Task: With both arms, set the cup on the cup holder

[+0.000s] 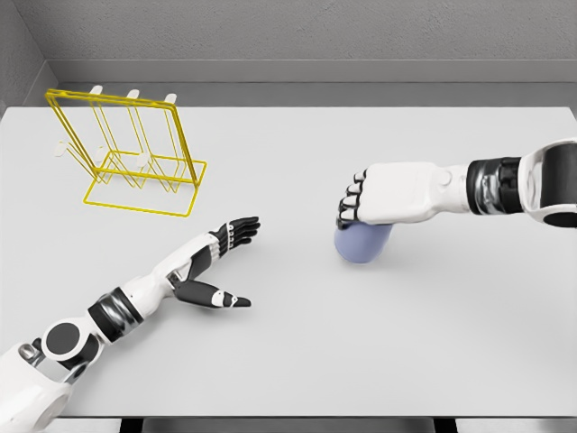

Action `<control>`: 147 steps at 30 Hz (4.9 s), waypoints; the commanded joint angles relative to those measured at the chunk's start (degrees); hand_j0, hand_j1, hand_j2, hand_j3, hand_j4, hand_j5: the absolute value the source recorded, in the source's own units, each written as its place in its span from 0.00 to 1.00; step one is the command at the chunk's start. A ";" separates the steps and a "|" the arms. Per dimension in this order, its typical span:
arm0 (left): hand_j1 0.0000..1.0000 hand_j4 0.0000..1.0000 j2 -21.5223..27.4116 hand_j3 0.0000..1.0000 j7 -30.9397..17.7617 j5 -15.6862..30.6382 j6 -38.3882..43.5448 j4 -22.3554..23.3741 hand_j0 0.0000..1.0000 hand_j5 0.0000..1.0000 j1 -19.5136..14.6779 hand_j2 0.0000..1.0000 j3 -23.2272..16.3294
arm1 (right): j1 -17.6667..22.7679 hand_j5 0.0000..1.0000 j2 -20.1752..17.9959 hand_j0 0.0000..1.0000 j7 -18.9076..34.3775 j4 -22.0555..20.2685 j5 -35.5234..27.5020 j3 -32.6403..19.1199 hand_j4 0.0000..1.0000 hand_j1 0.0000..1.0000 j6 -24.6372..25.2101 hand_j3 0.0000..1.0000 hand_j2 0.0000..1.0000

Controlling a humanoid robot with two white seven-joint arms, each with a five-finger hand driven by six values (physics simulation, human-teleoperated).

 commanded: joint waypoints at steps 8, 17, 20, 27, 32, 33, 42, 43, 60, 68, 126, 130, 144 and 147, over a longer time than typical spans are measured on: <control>1.00 1.00 -0.03 1.00 0.08 0.43 0.00 0.46 1.00 1.00 -0.09 1.00 0.03 | 0.09 0.58 7.18 0.58 -0.05 -0.03 -0.74 0.82 0.58 0.58 0.16 0.58 0.58; 1.00 1.00 -0.03 1.00 0.08 0.52 0.00 0.55 1.00 1.00 -0.18 1.00 0.12 | 0.09 0.60 9.38 0.60 -0.05 -0.03 -0.74 2.31 0.60 0.60 0.16 0.60 0.60; 1.00 1.00 0.06 1.00 0.08 0.52 0.00 0.99 1.00 1.00 -0.26 1.00 0.30 | 0.09 1.00 9.30 1.00 -0.05 -0.03 -0.65 2.23 1.00 1.00 0.16 1.00 1.00; 1.00 1.00 0.14 1.00 0.08 0.52 0.00 1.08 1.00 1.00 -0.26 1.00 0.30 | 0.09 1.00 8.86 1.00 -0.05 0.06 -0.65 1.35 1.00 1.00 0.16 1.00 1.00; 1.00 1.00 0.14 1.00 0.08 0.60 0.00 2.13 1.00 1.00 -0.70 1.00 0.30 | 0.61 1.00 5.78 1.00 -0.05 0.06 -10.14 -12.09 1.00 1.00 0.16 1.00 1.00; 1.00 1.00 0.14 1.00 0.08 0.78 0.00 2.13 1.00 1.00 -0.79 1.00 0.30 | 1.67 1.00 3.59 1.00 -0.05 0.06 -13.21 -15.08 1.00 1.00 0.16 1.00 1.00; 1.00 1.00 -1.00 1.00 0.08 0.96 0.00 1.43 1.00 1.00 -1.41 1.00 -1.64 | 27.25 1.00 1.21 1.00 -0.05 2.34 -26.14 -42.25 1.00 1.00 0.16 1.00 1.00; 1.00 1.00 -1.53 1.00 0.08 0.96 0.00 1.43 1.00 1.00 -1.58 1.00 -1.99 | 28.03 1.00 1.21 1.00 -0.05 4.27 -25.44 -43.03 1.00 1.00 0.16 1.00 1.00; 1.00 1.00 -6.62 1.00 0.34 0.96 3.43 0.73 1.00 1.00 -4.48 1.00 -4.54 | 35.51 1.00 2.26 1.00 -0.05 7.53 -25.26 -50.51 1.00 1.00 0.16 1.00 1.00; 1.00 1.00 -7.50 1.00 0.34 0.87 3.52 2.49 1.00 1.00 -5.27 1.00 -5.06 | 35.51 1.00 2.26 1.00 -0.05 7.61 -25.26 -50.51 1.00 1.00 0.16 1.00 1.00; 0.71 0.71 -3.99 0.71 0.34 2.71 3.78 -7.27 0.71 0.71 -4.13 0.71 3.37 | 36.04 1.00 2.26 1.00 -0.05 8.32 -25.35 -50.95 1.00 1.00 0.16 1.00 1.00; 0.71 0.71 -1.61 0.71 0.43 4.73 3.78 -8.76 0.71 0.71 -4.31 0.71 5.48 | 36.04 1.00 2.26 1.00 -0.05 8.32 -25.35 -50.95 1.00 1.00 0.16 1.00 1.00; 0.71 0.71 3.48 0.71 0.43 8.95 3.87 -9.91 0.71 0.71 -6.15 0.71 9.52 | 36.04 1.00 2.26 1.00 -0.05 8.49 -25.35 -50.95 1.00 1.00 0.16 1.00 1.00; 0.71 0.71 4.45 0.71 0.43 9.74 3.87 -9.82 0.71 0.71 -6.94 0.71 10.40 | 36.04 1.00 2.18 1.00 -0.05 8.49 -25.35 -50.95 1.00 1.00 0.16 1.00 1.00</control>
